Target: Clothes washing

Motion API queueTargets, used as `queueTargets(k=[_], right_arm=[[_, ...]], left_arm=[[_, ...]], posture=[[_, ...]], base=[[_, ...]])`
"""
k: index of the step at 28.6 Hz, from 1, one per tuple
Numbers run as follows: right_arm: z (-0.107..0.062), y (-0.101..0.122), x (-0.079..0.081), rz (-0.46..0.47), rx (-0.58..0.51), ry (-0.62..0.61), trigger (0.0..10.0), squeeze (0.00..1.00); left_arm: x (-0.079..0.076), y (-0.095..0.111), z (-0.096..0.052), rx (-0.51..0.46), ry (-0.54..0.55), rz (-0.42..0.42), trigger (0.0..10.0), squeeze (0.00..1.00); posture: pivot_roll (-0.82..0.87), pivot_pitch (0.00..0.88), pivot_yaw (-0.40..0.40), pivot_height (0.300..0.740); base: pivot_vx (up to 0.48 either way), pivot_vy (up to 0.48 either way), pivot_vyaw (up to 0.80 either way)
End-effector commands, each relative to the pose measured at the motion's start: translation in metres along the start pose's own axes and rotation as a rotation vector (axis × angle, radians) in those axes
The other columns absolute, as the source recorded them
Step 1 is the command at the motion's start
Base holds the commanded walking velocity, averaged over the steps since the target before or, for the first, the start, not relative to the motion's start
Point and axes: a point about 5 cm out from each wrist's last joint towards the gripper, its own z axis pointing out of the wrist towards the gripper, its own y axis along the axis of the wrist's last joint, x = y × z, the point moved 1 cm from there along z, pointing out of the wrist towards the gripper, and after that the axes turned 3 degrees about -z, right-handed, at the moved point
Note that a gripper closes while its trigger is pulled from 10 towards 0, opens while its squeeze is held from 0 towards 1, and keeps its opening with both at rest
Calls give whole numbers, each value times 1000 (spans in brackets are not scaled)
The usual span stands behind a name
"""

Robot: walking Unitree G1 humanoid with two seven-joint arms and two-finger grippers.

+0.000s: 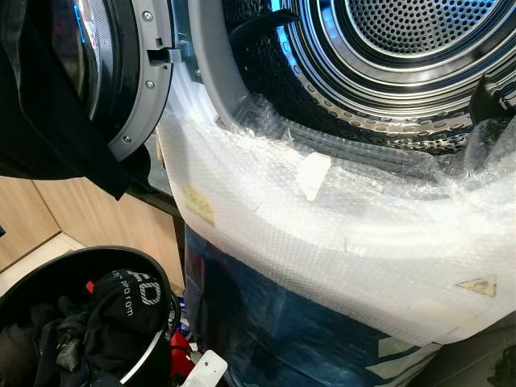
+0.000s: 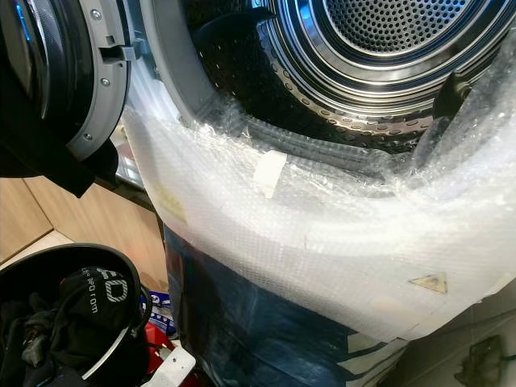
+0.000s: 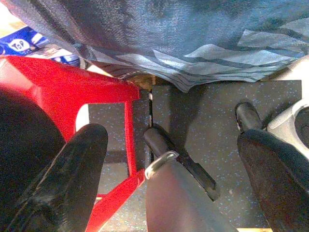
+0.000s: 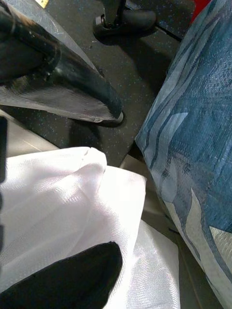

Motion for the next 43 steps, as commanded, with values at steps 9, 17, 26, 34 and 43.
queueTargets(k=[9,17,26,34,43], right_arm=[[1,34,21,141,-175,35,10000,0],[1,31,17,87,-172,21,10000,0],[1,24,11,24,-138,-26,10000,0],[1,21,16,7,-122,-8,10000,0],[1,19,13,-35,-105,-11,10000,0]], left_arm=[[-30,39,4,-116,-168,236,10000,0],[-29,54,3,-188,-169,161,10000,0],[-56,136,-13,-542,-277,194,10000,0],[-67,171,-44,-739,-282,328,10000,0],[-30,178,-110,-851,-106,237,10000,0]], posture=[[103,0,19,740],[107,0,4,740],[144,0,14,740],[150,0,27,740],[196,0,7,740]], base=[[0,0,0],[0,0,0],[0,0,0],[0,0,0],[0,0,0]])
